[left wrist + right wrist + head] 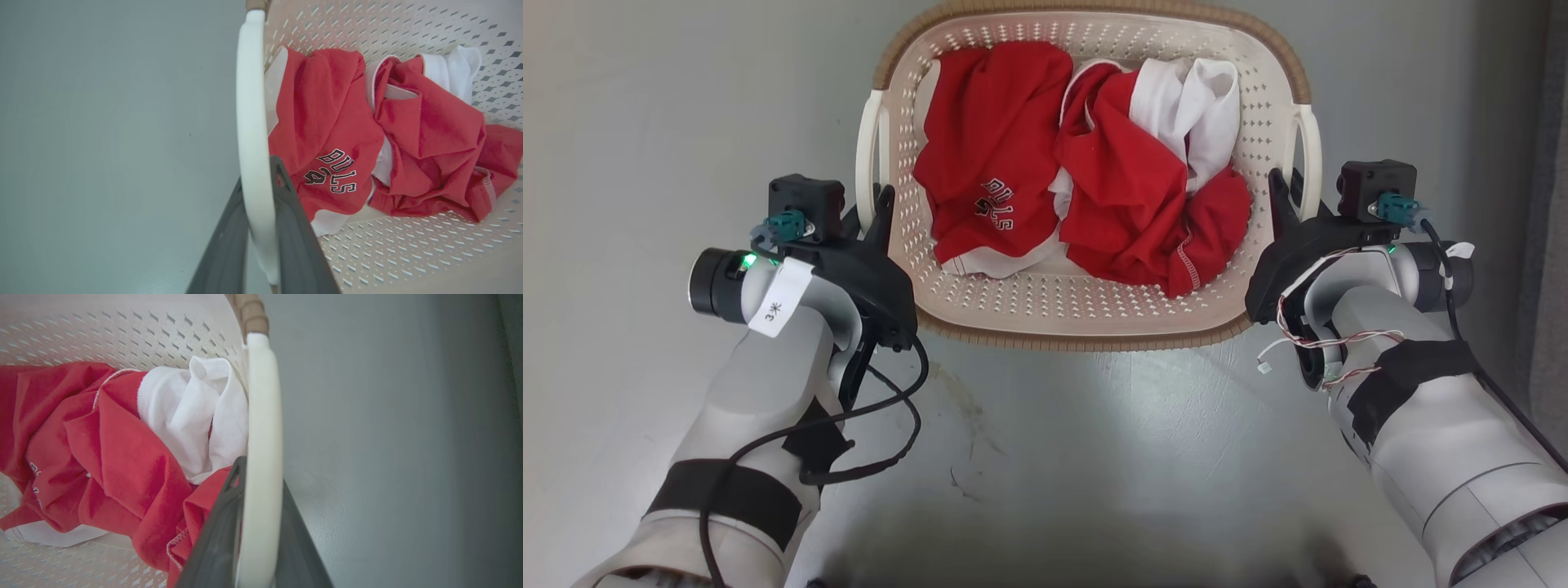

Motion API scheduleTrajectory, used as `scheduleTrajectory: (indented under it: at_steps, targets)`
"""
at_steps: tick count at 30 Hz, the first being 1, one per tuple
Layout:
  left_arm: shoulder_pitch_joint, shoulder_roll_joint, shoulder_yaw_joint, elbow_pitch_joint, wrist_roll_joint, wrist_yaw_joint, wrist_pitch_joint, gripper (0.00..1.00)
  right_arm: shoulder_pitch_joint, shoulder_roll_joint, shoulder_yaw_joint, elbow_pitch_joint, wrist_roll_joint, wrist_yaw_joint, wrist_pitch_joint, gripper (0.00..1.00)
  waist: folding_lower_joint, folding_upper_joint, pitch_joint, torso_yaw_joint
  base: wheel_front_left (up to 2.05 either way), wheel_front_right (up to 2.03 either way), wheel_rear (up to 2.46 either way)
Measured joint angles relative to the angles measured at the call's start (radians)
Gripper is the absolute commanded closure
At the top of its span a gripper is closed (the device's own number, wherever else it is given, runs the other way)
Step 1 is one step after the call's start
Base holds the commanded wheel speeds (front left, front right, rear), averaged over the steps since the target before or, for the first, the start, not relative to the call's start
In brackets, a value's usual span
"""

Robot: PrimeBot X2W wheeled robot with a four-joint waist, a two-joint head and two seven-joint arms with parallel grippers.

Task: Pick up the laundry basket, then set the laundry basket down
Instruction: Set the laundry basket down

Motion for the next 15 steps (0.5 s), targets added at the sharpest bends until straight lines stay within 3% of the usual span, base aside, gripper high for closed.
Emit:
scheduleTrajectory:
  at_steps: [5,6,7,15]
  targets:
    - [-0.008,-0.004,0.003,0.002,-0.001,-0.007,-0.008,1.0,-0.003,-0.006,-0.006,0.001,0.0,0.0,-0.009,1.0,-0.0002,-0.0001,0.021,0.003,0.0,0.0,0.0]
    - [-0.011,-0.005,0.006,0.003,-0.001,-0.002,-0.009,0.31,-0.005,-0.008,-0.006,0.0,-0.001,0.0,-0.01,0.52,-0.0002,0.0,0.025,0.003,0.0,0.0,0.0]
    - [-0.016,-0.005,0.005,0.003,-0.001,0.001,-0.009,0.0,-0.01,-0.009,-0.006,0.0,-0.007,0.0,-0.01,0.0,-0.0003,0.0,0.028,0.004,0.0,0.0,0.0]
    - [-0.034,0.006,0.003,0.01,0.0,0.002,-0.018,0.0,-0.014,-0.04,-0.018,0.006,-0.007,0.0,-0.018,0.0,-0.0003,-0.0003,0.043,0.014,0.0,0.0,0.0]
